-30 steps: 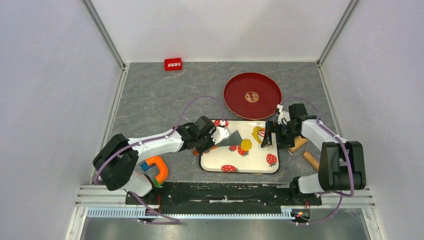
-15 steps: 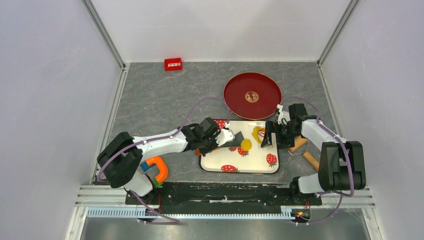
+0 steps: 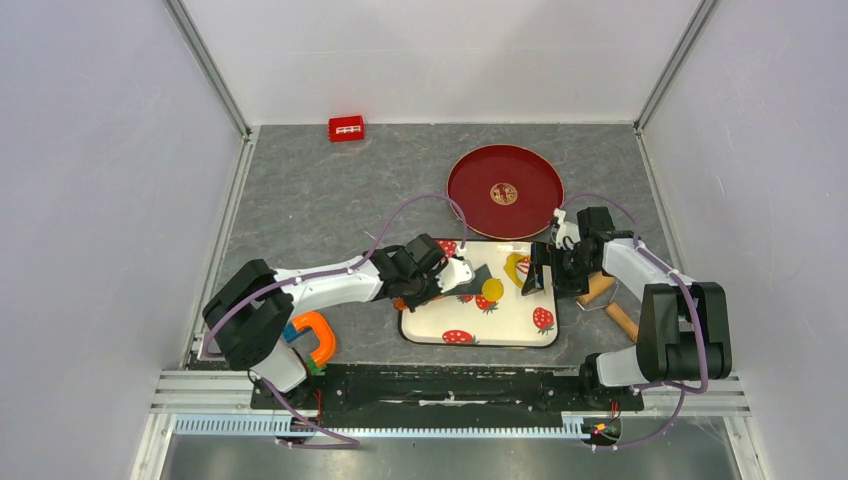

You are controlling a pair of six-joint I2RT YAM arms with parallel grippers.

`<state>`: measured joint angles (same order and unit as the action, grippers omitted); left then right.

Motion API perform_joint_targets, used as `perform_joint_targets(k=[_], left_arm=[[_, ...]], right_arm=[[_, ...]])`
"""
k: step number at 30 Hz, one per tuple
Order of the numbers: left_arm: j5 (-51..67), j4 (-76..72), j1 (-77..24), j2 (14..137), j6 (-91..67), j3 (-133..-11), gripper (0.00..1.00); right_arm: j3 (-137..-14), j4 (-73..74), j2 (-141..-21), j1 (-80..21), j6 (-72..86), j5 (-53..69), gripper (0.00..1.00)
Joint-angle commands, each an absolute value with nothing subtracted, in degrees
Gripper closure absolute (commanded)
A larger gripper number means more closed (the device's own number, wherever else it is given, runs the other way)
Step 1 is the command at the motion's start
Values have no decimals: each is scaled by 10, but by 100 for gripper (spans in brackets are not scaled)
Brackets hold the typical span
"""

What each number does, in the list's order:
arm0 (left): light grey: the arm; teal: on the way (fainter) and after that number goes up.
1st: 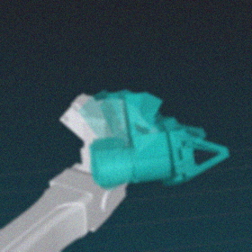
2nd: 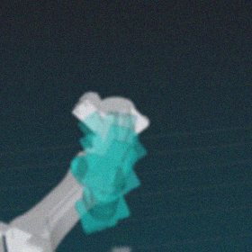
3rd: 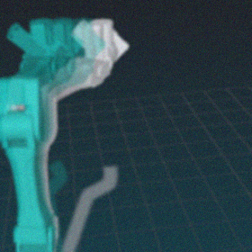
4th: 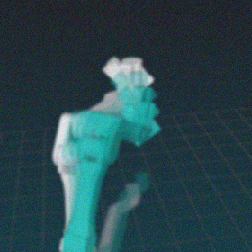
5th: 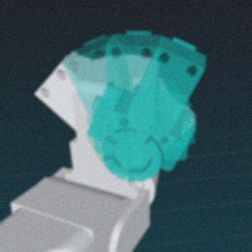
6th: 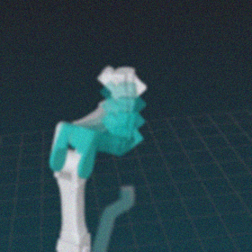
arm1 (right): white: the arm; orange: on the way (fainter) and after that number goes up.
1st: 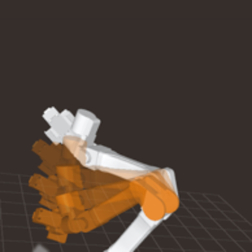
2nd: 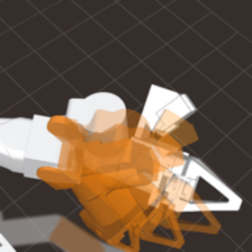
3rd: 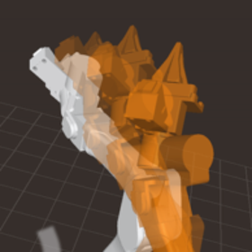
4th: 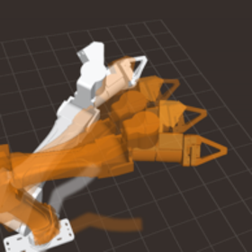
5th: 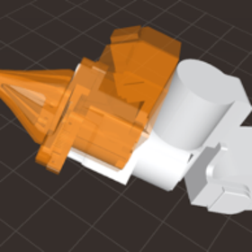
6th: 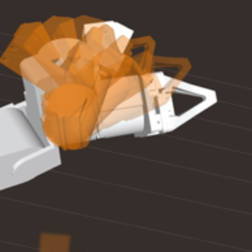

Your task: Roll out the dumpling wrappers from the dough

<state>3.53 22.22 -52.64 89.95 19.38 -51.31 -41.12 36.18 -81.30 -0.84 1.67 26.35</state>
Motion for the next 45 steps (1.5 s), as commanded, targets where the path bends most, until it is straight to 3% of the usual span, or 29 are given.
perform_joint_targets(k=[1, 28, 45], left_arm=[[65, 225, -535, 909, 216, -540, 98], [132, 153, -532, 857, 142, -536, 98], [138, 120, -441, 817, 70, -538, 98]], right_arm=[[-411, 349, -825, -7, 7, 266, 2], [-445, 352, -809, -7, 21, 271, 2], [-604, 366, -797, -7, 82, 298, 2]])
